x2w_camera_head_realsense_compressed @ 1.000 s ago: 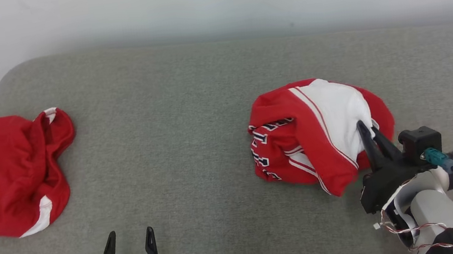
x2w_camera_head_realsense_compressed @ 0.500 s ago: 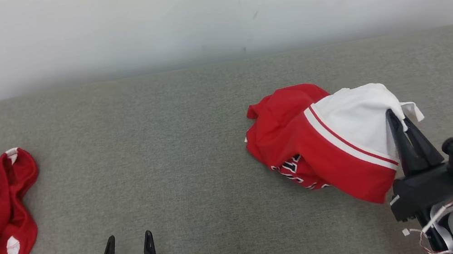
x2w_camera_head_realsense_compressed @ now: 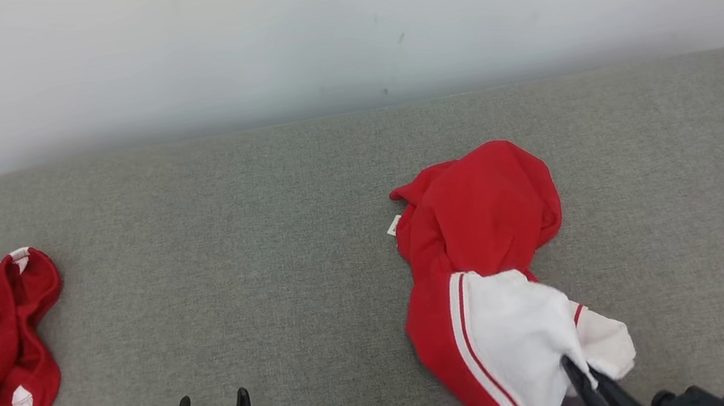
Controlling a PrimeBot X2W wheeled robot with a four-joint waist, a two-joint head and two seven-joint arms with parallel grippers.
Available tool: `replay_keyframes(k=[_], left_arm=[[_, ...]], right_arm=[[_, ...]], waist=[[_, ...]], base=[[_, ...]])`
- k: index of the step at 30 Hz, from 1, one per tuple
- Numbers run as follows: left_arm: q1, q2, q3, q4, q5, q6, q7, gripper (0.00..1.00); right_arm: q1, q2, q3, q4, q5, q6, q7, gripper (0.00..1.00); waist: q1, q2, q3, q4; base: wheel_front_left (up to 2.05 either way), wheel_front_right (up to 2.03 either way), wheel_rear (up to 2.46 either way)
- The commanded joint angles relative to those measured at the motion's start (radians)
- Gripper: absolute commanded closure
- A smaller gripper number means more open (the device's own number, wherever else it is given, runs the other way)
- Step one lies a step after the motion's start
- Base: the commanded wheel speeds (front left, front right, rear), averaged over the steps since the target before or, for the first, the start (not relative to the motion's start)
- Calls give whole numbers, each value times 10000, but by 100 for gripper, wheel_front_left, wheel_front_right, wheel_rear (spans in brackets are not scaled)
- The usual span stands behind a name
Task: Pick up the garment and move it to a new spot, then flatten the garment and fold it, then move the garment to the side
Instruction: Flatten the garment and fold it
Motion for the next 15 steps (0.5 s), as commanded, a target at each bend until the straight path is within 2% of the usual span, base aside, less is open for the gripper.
replay_keyframes(k=[1,2,3,4,15], left_arm=[[53,-5,20,7,-29,-6,-30,0],[74,-8,20,10,-31,-9,-30,0],[114,-8,30,23,-32,-12,-30,0],[145,-6,42,28,-32,-15,-30,0],[194,-6,4,111,-63,-33,-30,0]], right_arm=[[25,52,25,17,80,-22,-10,100],[82,95,47,126,75,-22,-12,91],[129,166,40,180,117,-22,-12,24],[148,229,31,183,174,-22,-12,0],[223,199,-702,-1514,471,-22,-10,0]], waist=[[1,0,-9,1],[1,0,-24,-4],[1,0,-51,-19],[1,0,-67,-37],[1,0,-353,-263]], base=[[0,0,0],[0,0,0],[0,0,0],[0,0,0],[0,0,0]])
